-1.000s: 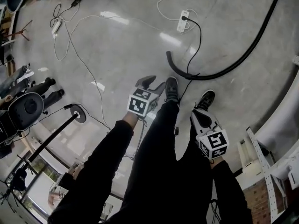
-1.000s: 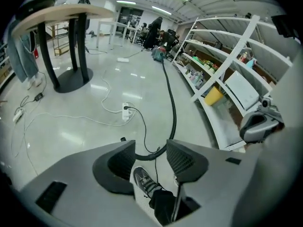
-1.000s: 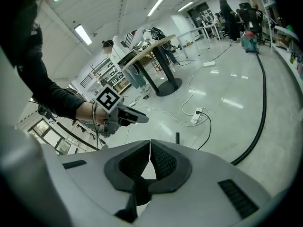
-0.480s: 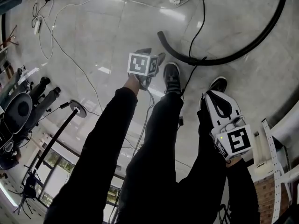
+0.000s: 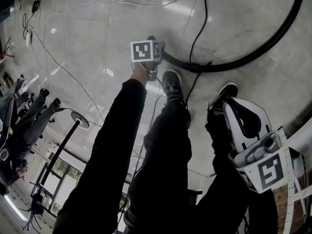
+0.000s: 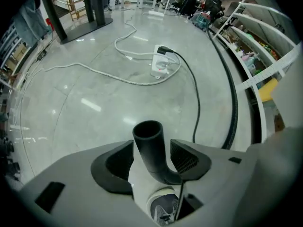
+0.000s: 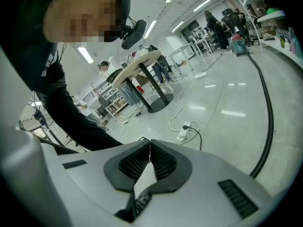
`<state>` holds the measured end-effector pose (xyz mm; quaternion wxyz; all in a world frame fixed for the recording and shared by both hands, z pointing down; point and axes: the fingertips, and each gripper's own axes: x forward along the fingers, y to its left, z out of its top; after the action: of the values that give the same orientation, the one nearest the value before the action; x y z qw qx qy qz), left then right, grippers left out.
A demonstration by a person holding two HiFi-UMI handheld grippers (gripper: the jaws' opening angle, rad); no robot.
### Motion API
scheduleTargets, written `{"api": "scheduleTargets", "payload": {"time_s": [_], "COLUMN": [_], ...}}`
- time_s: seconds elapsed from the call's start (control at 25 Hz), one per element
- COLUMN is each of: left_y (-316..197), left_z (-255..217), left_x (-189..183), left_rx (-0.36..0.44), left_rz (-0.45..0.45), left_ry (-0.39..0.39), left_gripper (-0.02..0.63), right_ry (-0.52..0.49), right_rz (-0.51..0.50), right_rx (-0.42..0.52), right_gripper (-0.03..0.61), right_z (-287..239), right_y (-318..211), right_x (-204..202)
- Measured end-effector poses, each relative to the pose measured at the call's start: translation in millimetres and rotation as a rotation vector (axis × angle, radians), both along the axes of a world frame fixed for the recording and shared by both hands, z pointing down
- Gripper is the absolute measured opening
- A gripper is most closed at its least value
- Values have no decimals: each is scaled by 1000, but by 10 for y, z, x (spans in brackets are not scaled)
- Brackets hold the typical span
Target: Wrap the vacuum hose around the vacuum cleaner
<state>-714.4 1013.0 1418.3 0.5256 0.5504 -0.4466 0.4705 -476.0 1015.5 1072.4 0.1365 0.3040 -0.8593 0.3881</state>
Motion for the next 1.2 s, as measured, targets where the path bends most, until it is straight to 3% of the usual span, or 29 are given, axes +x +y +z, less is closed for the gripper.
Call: {"api": "scheduleTargets", "payload": {"time_s": [0.16,0.32,0.44,0.52,0.8,1.0,1.2], "left_y": [-31,298,740,956,1001,791,425], "left_z": [-57,-562,-1006,-1358,-2726,-3707,-5028], "left_x": [-55,32,90,154,699,997,1239], "left_rx": [-3,10,1,39,234,337,532], "left_rz": [-51,-86,-109,-97,246,337,455], "left_ry": [-27,-37,-58,-72,-121,-124,-212], "left_gripper": [182,166,164,163,163,163,163], "right_ry": [5,63,61,49,123,190,210], "right_rz": [44,65,58,32,-55,-43,-98], "right_rx": [-26,-107,-192,-240,-282,-259,-171], "right_gripper": [14,14,14,14,14,14,15], "right_z": [43,67,-35,-161,-563,-921,-1603], "right_y": [2,260,511,681,994,972,898], "right_x": [175,285,188,80,-41,73,211]}}
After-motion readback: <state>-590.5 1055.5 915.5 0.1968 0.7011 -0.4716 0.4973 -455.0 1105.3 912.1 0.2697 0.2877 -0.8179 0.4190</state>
